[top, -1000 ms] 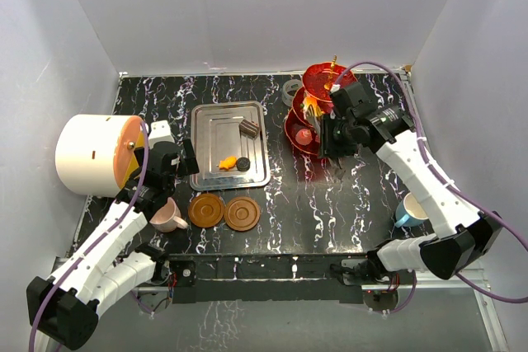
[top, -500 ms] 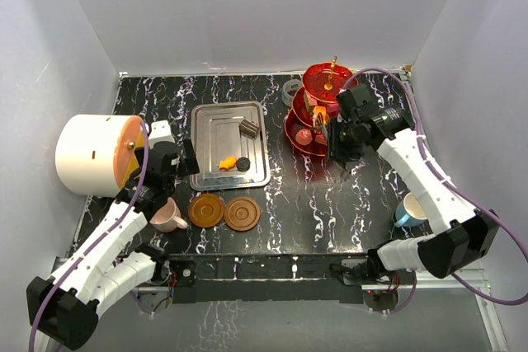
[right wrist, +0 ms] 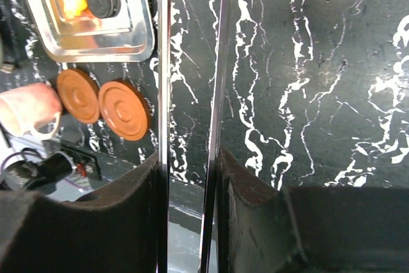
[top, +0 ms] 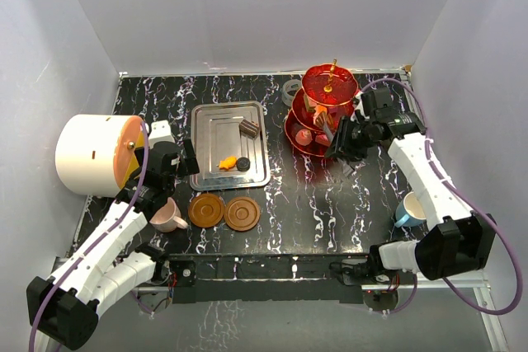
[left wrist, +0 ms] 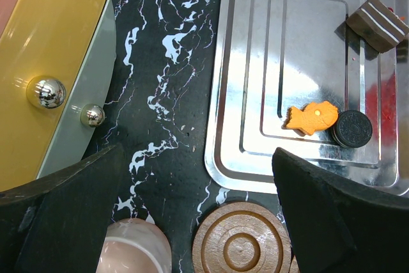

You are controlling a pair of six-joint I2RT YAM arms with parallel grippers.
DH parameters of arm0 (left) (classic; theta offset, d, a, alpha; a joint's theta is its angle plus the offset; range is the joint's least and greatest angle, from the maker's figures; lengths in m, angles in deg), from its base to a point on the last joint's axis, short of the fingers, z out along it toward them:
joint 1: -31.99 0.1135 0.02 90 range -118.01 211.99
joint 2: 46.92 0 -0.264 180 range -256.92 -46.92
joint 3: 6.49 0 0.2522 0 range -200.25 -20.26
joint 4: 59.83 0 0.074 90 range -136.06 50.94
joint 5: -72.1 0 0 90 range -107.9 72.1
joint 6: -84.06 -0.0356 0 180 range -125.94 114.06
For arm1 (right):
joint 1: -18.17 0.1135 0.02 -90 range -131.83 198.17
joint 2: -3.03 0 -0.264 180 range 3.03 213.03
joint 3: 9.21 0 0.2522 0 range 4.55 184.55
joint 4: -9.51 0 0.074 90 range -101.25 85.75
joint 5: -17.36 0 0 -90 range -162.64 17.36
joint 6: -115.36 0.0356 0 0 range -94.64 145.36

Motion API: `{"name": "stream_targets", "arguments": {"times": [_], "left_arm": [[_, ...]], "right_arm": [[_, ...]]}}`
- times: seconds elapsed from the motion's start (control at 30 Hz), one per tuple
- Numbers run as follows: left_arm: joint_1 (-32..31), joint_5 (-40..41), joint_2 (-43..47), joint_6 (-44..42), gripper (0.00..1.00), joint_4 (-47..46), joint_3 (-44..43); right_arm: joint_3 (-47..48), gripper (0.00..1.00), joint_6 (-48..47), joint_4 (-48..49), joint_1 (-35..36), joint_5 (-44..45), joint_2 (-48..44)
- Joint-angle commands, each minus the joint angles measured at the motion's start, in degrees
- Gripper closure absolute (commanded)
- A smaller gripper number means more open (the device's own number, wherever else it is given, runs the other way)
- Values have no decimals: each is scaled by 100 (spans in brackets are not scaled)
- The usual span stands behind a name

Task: Serve the afternoon tea
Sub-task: Place the desert on the desert table.

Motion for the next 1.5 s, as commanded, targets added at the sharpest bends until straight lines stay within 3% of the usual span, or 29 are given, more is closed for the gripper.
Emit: {"name": "stream_targets", "arguments": {"times": [0.0, 0.3, 0.83, 1.47], "left_arm": [[4, 52, 84, -25, 1, -20, -51], [-1, 61, 84, -25, 1, -28, -51], [-1, 61, 96, -34, 1, -12, -66], [-2, 39, 41, -43, 1, -20, -54]], "right_arm": [[-183, 71, 211, 778, -313, -1063, -356], [-887, 69, 911, 1641, -1024, -2476, -665], [-1063, 68, 954, 1668, -1098, -2477, -589], [-243, 68, 954, 1668, -1107, -2477, -262]]}}
